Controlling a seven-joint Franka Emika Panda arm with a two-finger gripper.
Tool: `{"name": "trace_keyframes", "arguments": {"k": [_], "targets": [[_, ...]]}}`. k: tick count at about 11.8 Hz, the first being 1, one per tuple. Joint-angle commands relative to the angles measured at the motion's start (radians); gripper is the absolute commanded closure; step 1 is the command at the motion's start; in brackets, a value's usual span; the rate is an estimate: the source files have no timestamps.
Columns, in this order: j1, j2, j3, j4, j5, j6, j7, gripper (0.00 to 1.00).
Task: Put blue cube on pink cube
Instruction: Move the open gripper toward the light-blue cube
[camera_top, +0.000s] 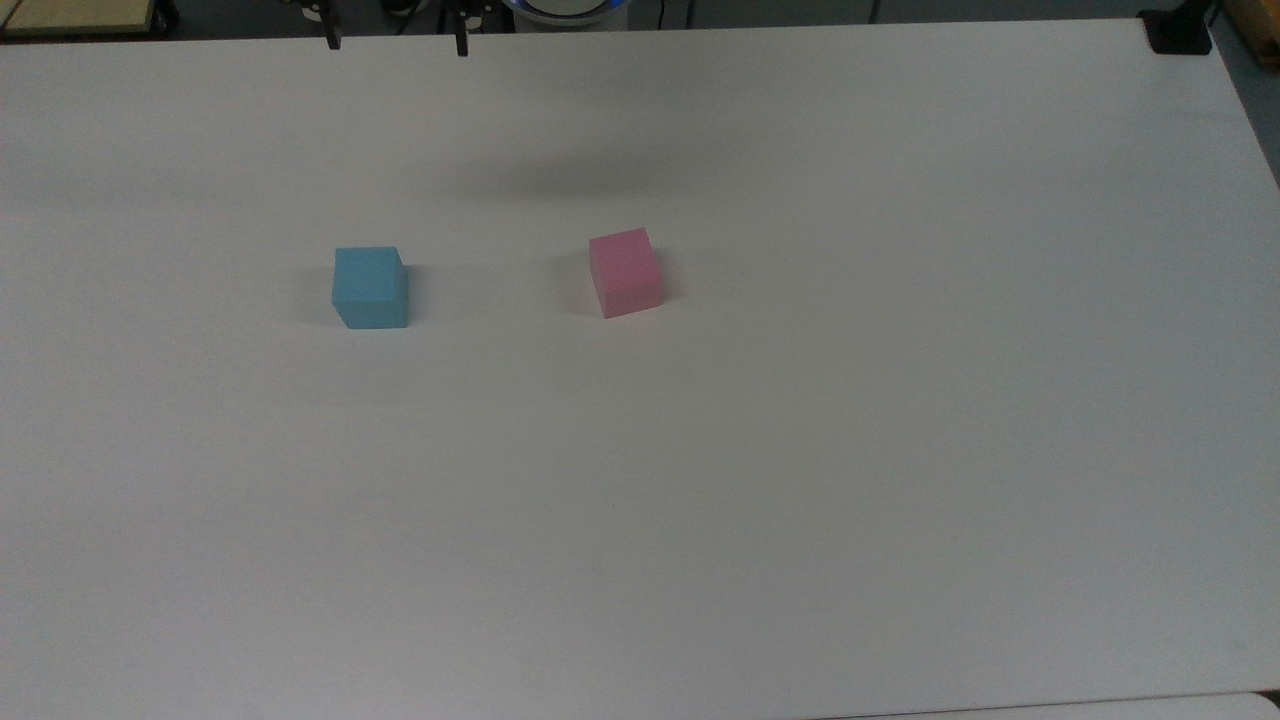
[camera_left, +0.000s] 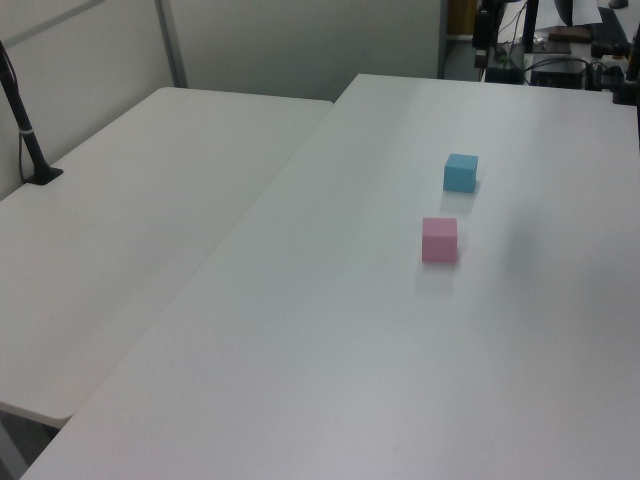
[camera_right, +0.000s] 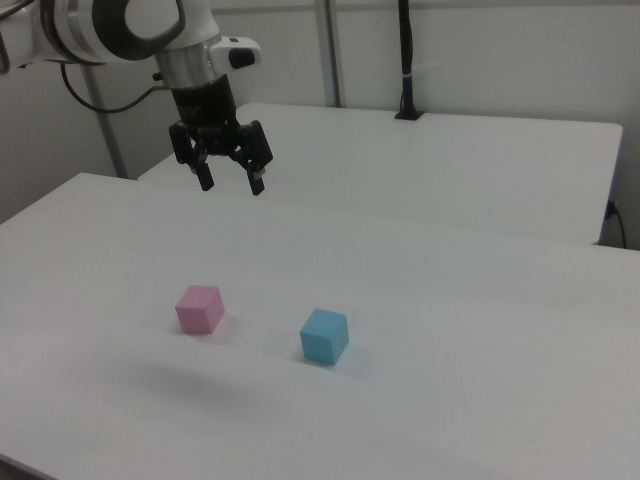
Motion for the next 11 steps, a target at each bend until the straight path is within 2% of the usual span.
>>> {"name": "trace_keyframes", "arguments": {"k": [1, 3, 8, 11], "targets": [[0.028, 0.007, -0.005, 0.014, -0.018, -0.006, -0.008, 0.00], [0.045, 0.005, -0.003, 0.013, -0.084, -0.020, -0.008, 0.00], [0.053, 0.007, -0.006, 0.014, -0.075, -0.026, -0.009, 0.00], [0.053, 0.005, -0.005, 0.016, -0.075, -0.087, -0.006, 0.00]]}}
